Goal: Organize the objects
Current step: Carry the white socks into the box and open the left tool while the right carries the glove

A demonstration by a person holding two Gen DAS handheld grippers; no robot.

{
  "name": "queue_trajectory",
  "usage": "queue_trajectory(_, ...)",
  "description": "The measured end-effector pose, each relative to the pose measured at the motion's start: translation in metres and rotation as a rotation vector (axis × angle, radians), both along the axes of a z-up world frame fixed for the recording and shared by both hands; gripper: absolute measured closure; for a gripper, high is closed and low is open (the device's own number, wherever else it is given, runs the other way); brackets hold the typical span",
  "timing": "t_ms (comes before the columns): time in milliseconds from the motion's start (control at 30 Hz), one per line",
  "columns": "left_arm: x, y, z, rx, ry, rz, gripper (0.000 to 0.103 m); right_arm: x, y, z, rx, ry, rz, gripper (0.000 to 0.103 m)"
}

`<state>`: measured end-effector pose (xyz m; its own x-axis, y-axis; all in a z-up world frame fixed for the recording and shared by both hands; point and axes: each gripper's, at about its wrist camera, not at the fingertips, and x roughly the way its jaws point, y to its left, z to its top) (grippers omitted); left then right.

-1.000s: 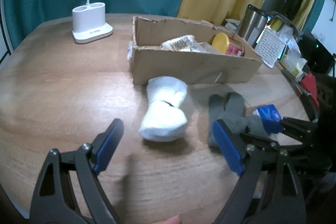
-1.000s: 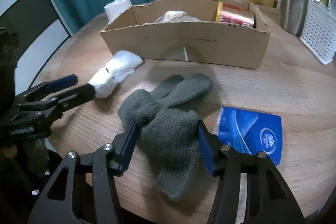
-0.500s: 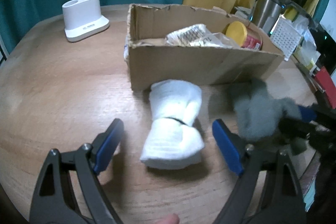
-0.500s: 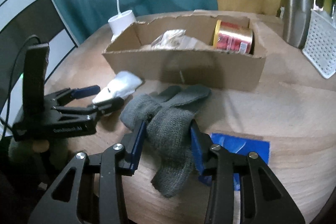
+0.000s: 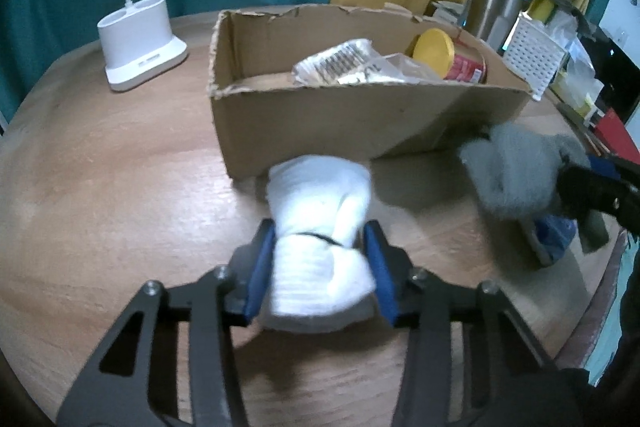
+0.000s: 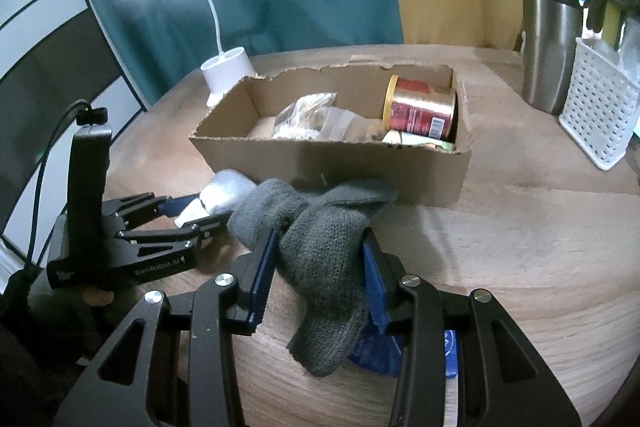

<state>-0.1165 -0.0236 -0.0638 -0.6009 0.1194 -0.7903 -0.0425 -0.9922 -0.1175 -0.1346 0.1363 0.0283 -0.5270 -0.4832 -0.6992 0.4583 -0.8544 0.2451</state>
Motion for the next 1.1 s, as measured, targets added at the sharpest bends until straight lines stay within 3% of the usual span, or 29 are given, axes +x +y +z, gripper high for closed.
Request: queue_trajectory(1100, 0.025, 0.0, 0.075, 0.032, 0.146, 0.045, 0.063, 0.004, 0.012, 0.05, -0.013, 0.134, 0.031, 0.06)
